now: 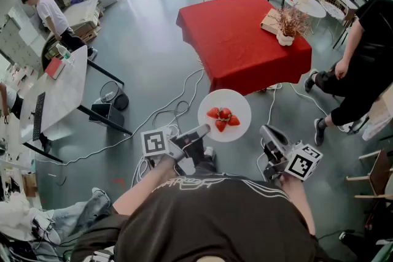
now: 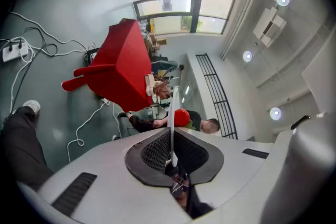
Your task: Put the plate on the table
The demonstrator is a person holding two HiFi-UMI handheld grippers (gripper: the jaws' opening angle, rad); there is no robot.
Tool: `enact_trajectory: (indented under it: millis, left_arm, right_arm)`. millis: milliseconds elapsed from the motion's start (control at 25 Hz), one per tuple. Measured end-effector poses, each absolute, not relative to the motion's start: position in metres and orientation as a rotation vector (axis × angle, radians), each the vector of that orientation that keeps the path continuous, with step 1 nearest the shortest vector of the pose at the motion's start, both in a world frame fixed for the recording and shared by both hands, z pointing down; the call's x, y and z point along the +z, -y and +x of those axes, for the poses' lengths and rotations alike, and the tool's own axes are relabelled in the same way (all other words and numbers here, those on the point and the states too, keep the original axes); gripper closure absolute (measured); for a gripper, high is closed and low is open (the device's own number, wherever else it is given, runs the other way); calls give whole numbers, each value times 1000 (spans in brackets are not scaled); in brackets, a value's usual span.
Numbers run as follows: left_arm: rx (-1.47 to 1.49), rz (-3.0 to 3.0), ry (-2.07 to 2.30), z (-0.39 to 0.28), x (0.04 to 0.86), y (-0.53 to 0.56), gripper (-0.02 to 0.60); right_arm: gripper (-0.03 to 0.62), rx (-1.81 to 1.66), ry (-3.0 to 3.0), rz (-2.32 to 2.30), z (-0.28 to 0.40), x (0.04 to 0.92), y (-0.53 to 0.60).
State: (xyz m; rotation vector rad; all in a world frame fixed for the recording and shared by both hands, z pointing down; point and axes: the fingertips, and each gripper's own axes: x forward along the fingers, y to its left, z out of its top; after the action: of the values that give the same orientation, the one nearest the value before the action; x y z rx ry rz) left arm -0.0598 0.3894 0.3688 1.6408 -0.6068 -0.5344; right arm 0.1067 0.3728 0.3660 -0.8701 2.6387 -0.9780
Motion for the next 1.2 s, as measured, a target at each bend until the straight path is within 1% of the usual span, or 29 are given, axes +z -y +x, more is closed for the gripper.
enact_trajectory:
  millis: [680, 960, 1200]
  left_arm:
    - [-532, 1623, 600, -55, 373, -379, 563]
    - [-502, 1616, 579, -40, 385, -339, 563]
    - [-491, 1585, 570, -40, 400, -285, 563]
  right_arm:
    - [588, -990, -2655, -834, 104, 366, -367]
    - [587, -1023, -2627, -861, 121, 380, -340]
    - [586, -1069, -2606, -866, 117, 395, -285]
